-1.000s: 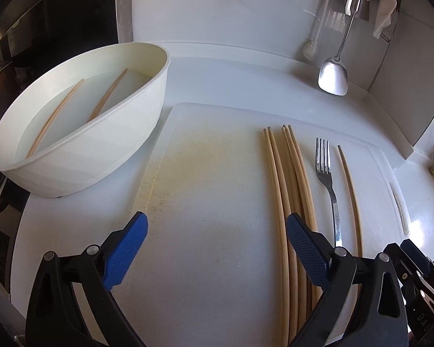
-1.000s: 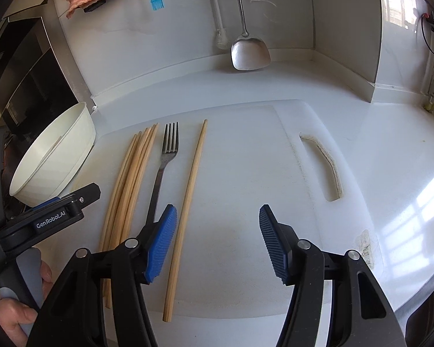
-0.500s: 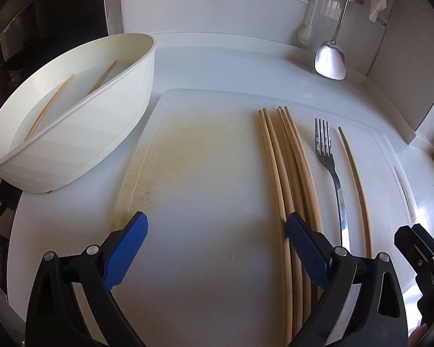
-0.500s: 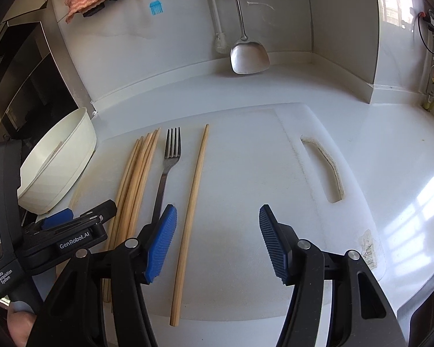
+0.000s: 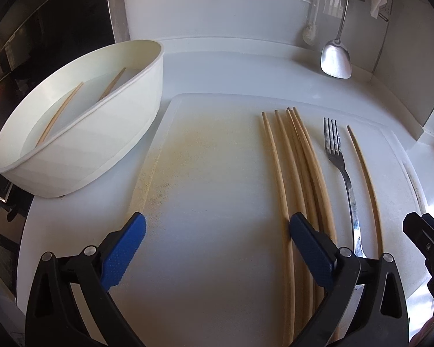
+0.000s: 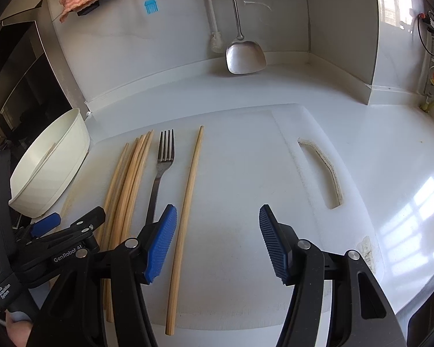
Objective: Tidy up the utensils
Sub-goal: 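Close the right tool on another wooden chopstick beside the fork, then lift the chopstick with the right tool and carry it over the bowl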
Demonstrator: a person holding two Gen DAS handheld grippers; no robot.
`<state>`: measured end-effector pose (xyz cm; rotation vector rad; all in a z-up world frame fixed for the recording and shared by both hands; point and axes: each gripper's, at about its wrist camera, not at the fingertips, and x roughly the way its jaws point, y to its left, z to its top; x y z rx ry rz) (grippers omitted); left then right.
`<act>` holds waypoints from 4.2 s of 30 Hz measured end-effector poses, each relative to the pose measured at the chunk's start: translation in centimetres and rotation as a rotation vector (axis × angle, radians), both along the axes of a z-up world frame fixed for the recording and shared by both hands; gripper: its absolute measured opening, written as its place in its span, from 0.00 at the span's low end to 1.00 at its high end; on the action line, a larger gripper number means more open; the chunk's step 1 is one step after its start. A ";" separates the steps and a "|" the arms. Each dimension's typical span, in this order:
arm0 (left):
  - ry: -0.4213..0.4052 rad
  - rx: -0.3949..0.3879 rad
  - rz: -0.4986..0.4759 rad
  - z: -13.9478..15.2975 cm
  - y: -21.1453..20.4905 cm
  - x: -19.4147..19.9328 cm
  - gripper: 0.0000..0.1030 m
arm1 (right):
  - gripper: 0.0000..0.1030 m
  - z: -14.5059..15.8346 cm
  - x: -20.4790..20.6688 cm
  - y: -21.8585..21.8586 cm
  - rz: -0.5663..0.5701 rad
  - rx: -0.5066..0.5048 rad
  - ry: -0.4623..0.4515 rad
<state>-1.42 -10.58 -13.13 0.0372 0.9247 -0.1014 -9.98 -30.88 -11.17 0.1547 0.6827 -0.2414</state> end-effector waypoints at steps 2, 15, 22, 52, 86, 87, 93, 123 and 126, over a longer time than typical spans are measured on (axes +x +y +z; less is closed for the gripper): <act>-0.001 0.004 0.009 0.0 0.5 0.0 0.95 | 0.55 0.0 0.2 0.0 -0.002 -0.002 0.001; 0.024 -0.013 0.067 0.2 2.3 0.6 0.94 | 0.55 -0.1 0.9 0.3 0.004 -0.010 0.002; -0.001 0.007 0.029 0.4 0.5 0.6 0.94 | 0.55 -0.6 1.8 0.4 -0.001 -0.031 0.011; -0.033 -0.003 -0.040 0.0 -0.8 0.6 0.63 | 0.17 -2.6 4.0 4.4 0.113 -0.259 0.058; -0.009 -0.075 -0.061 6.1 -1.1 -0.8 0.07 | 0.06 3.3 1.1 1.8 0.140 -0.134 -0.023; -0.010 -0.079 -0.051 6.8 -0.9 -1.0 0.07 | 0.06 4.0 0.9 1.9 0.148 -0.140 -0.026; -0.026 -0.091 0.018 11.1 1.0 -2.2 0.07 | 0.06 7.9 0.1 2.9 0.202 -0.127 -0.053; -0.041 -0.082 0.019 12.6 25.0 10.3 0.07 | 0.06 9.3 16.1 27.7 0.295 -0.028 -0.044; -0.013 -0.096 0.012 11.2 25.8 12.0 0.07 | 0.06 8.1 18.2 28.8 0.295 -0.021 -0.014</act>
